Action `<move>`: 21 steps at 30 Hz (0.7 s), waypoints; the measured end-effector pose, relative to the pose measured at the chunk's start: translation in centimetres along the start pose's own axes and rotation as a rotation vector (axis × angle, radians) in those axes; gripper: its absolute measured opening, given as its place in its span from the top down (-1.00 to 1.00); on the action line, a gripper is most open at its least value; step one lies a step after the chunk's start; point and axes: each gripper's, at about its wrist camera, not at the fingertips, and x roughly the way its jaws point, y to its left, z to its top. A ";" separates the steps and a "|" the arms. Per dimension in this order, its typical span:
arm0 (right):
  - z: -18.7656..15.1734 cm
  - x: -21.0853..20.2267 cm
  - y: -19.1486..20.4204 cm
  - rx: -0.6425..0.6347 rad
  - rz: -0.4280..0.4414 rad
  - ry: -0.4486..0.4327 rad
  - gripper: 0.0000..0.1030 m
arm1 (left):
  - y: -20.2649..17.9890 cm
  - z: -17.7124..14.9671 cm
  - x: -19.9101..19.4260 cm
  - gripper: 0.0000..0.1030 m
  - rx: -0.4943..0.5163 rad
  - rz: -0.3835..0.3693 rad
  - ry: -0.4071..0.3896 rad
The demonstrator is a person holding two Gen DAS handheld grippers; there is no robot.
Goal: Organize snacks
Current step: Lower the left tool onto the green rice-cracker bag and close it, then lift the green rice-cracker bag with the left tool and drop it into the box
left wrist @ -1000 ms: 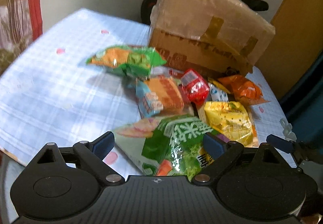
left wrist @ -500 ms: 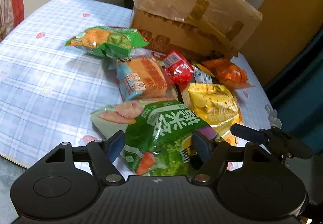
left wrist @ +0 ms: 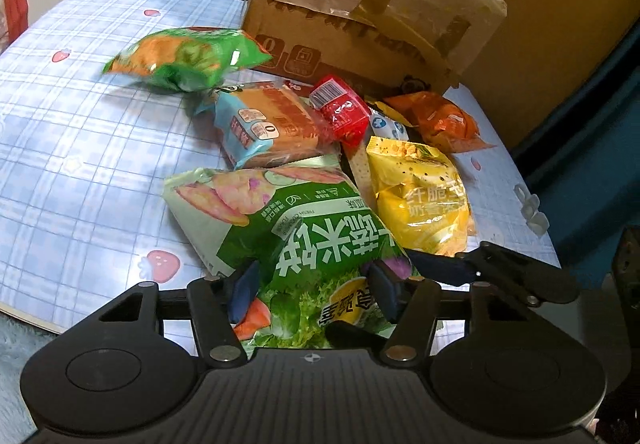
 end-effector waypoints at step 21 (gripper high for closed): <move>3.7 -5.3 2.2 -0.063 0.004 -0.120 -0.12 | -2.5 2.9 -5.9 -0.19 0.100 -0.049 -0.116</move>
